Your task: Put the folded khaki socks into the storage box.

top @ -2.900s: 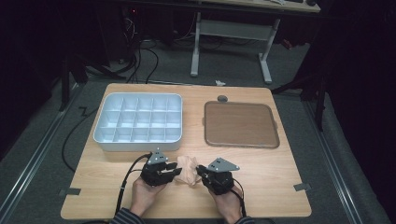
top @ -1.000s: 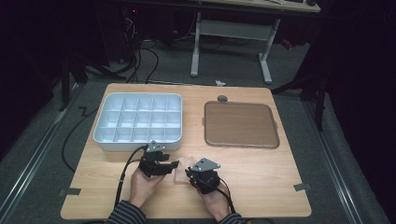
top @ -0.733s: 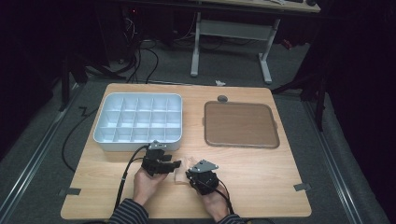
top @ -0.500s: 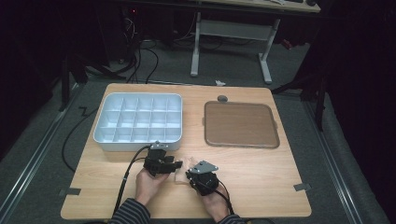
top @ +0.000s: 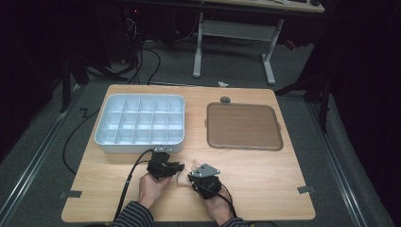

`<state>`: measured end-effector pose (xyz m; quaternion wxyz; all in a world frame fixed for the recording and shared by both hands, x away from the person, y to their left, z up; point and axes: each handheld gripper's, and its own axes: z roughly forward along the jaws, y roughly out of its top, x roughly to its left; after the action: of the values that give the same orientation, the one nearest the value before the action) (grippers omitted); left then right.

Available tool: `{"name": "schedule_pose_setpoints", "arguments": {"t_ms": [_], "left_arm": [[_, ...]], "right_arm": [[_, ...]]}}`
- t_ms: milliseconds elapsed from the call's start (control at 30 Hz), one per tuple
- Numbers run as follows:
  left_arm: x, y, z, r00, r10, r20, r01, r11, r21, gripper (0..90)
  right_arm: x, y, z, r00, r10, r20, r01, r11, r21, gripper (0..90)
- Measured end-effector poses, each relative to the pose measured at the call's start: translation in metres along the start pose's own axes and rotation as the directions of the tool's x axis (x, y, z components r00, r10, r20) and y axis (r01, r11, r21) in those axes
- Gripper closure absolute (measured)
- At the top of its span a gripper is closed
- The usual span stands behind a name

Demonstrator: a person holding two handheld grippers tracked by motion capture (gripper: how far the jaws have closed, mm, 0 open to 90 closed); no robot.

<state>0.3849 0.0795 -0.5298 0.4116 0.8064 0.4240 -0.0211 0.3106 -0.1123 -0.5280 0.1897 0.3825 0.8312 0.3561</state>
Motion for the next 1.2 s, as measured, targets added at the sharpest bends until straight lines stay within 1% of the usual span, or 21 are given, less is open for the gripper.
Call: {"name": "schedule_pose_setpoints", "arguments": {"t_ms": [100,200,267,300,333,433,467,500,567,600,667,700,767,800,833,867,933,967,1000,1100,1200], "left_arm": [[0.003,-0.001,-0.002,0.9998,-0.011,0.014,0.011,0.9999,-0.004,82.3],[0.002,-0.001,-0.004,0.9999,-0.005,0.014,0.005,1.0,-0.001,83.8],[0.003,-0.002,-0.006,0.9995,-0.007,0.03,0.008,0.9999,-0.01,84.1],[0.003,-0.002,-0.009,0.9994,-0.002,0.035,0.003,0.9997,-0.023,84.3],[0.002,-0.003,-0.01,0.9993,0.001,0.037,0.0,0.9996,-0.027,84.4],[0.001,-0.004,-0.015,0.999,0.01,0.044,-0.008,0.9992,-0.039,84.6],[0.0,-0.004,-0.017,0.9988,0.007,0.049,-0.005,0.999,-0.043,84.7],[0.0,-0.004,-0.019,0.9982,0.008,0.059,-0.005,0.9989,-0.047,84.7],[0.0,-0.004,-0.02,0.998,0.006,0.064,-0.003,0.9988,-0.048,84.7],[0.0,-0.005,-0.02,0.9977,0.006,0.068,-0.003,0.999,-0.044,84.7],[0.001,-0.005,-0.021,0.9971,0.008,0.076,-0.006,0.9993,-0.036,84.7],[0.001,-0.005,-0.021,0.997,0.01,0.076,-0.007,0.9994,-0.034,84.7],[0.002,-0.006,-0.023,0.9967,0.012,0.081,-0.009,0.9995,-0.031,84.8],[0.003,-0.006,-0.024,0.9967,0.013,0.08,-0.011,0.9996,-0.025,84.9],[0.003,-0.007,-0.025,0.9964,0.014,0.084,-0.012,0.9996,-0.025,84.9],[0.003,-0.007,-0.026,0.9959,0.02,0.088,-0.018,0.9996,-0.021,84.9],[0.003,-0.007,-0.027,0.9956,0.027,0.089,-0.026,0.9995,-0.019,84.9],[0.003,-0.007,-0.027,0.9955,0.029,0.09,-0.027,0.9994,-0.02,84.9],[0.003,-0.007,-0.027,0.9953,0.031,0.092,-0.029,0.9994,-0.02,84.9],[0.003,-0.007,-0.027,0.9952,0.037,0.091,-0.036,0.9992,-0.017,84.9],[0.004,-0.008,-0.027,0.995,0.04,0.092,-0.039,0.9991,-0.015,84.9]], "right_arm": [[-0.001,0.0,0.0,1.0,-0.001,-0.004,0.001,1.0,-0.003,83.6],[0.0,0.0,0.0,1.0,-0.002,0.003,0.002,1.0,0.0,83.5],[0.001,0.0,0.0,1.0,-0.007,0.004,0.007,1.0,0.001,83.5],[0.001,0.0,0.0,1.0,-0.005,0.002,0.005,1.0,0.001,83.5],[0.001,0.0,-0.001,1.0,0.002,0.0,-0.002,1.0,0.003,83.6],[0.001,0.0,-0.001,1.0,0.001,-0.005,-0.001,1.0,0.002,83.6],[0.002,0.0,-0.001,0.9995,0.015,-0.026,-0.015,1.0,0.002,83.6],[0.002,0.0,-0.001,0.9994,0.015,-0.031,-0.015,1.0,0.006,83.6],[0.004,0.0,-0.002,0.9993,0.012,-0.035,-0.012,1.0,0.009,83.5],[0.007,0.002,-0.002,0.9989,0.0,-0.048,0.0,1.0,0.013,83.1],[0.008,0.002,-0.002,0.9987,0.001,-0.052,0.0,1.0,0.023,82.7],[0.008,0.003,-0.002,0.9981,0.002,-0.061,-0.001,1.0,0.024,81.8],[0.007,0.005,-0.002,0.9965,0.013,-0.082,-0.01,0.999,0.034,79.4],[0.006,0.007,-0.003,0.9957,0.025,-0.089,-0.022,0.999,0.026,79.1],[0.006,0.007,-0.003,0.9957,0.025,-0.089,-0.022,0.999,0.026,79.1],[0.005,0.008,-0.003,0.9956,0.028,-0.089,-0.027,0.999,0.02,79.4],[0.001,0.011,-0.004,0.9947,0.052,-0.088,-0.052,0.999,0.002,81.7],[-0.001,0.014,-0.005,0.9943,0.055,-0.091,-0.055,0.998,0.007,84.4],[-0.003,0.018,-0.004,0.9938,0.05,-0.1,-0.05,0.999,0.001,86.8],[-0.004,0.021,-0.002,0.9942,0.043,-0.098,-0.044,0.999,-0.005,88.2],[-0.008,0.027,0.007,0.9959,0.045,-0.079,-0.045,0.999,0.009,89.1]]}}
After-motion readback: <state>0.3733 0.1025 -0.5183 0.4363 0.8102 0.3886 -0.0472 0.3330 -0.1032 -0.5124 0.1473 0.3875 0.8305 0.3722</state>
